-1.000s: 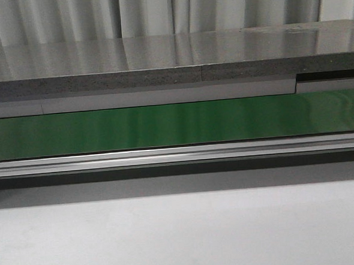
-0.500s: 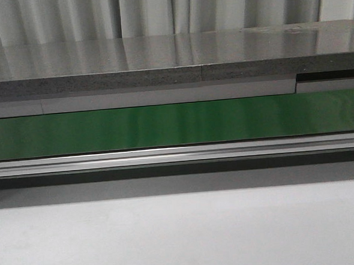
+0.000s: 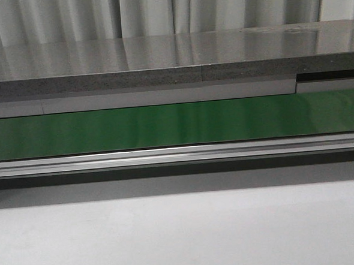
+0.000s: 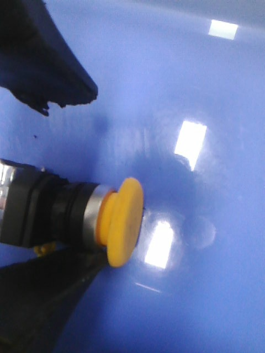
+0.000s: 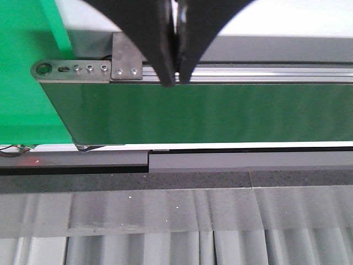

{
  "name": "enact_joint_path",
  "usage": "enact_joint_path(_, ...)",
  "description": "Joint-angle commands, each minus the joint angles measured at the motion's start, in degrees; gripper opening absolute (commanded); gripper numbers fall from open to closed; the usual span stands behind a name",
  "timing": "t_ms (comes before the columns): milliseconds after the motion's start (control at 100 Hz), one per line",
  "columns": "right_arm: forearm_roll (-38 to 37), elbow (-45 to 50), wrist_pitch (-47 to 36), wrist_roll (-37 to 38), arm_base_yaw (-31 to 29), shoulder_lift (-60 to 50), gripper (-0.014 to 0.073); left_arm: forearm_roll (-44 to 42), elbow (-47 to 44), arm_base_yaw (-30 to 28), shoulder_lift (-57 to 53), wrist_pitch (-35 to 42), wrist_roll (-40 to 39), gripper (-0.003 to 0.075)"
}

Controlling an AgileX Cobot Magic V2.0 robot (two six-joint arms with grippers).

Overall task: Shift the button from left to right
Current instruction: 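Close the left gripper on the yellow button's black body, then lift the button and set it on the conveyor belt with left gripper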

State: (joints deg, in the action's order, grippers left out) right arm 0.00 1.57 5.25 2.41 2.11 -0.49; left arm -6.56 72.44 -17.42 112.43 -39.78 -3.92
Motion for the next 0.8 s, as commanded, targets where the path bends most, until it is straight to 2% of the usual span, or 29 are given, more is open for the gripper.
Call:
enact_joint_path(0,0.0,-0.98,-4.62,-0.35,0.08,-1.22,-0.0066,0.18,0.98,0.16,-1.15,0.58,0.12,0.0481)
enact_joint_path(220,0.0,-0.98,-4.62,-0.35,0.08,-1.22,-0.0066,0.59,0.98,0.16,0.38,0.16,0.12,0.0358)
enact_joint_path(490,0.0,-0.98,-4.62,-0.35,0.08,-1.22,-0.0066,-0.02,2.41,0.16,0.38,-1.48,0.12,0.0051)
enact_joint_path(560,0.0,-0.98,-4.62,-0.35,0.08,-1.22,-0.0066,-0.6,3.52,0.16,0.28,-2.84,0.12,0.0001)
enact_joint_path(600,0.0,-0.98,-4.62,-0.35,0.08,-1.22,-0.0066,-0.65,4.32,0.16,0.15,-3.8,0.12,-0.0022)
enact_joint_path(790,0.0,-0.98,-4.62,-0.35,0.08,-1.22,-0.0066,-1.48,6.5,0.16,-3.05,-5.06,0.12,-0.002)
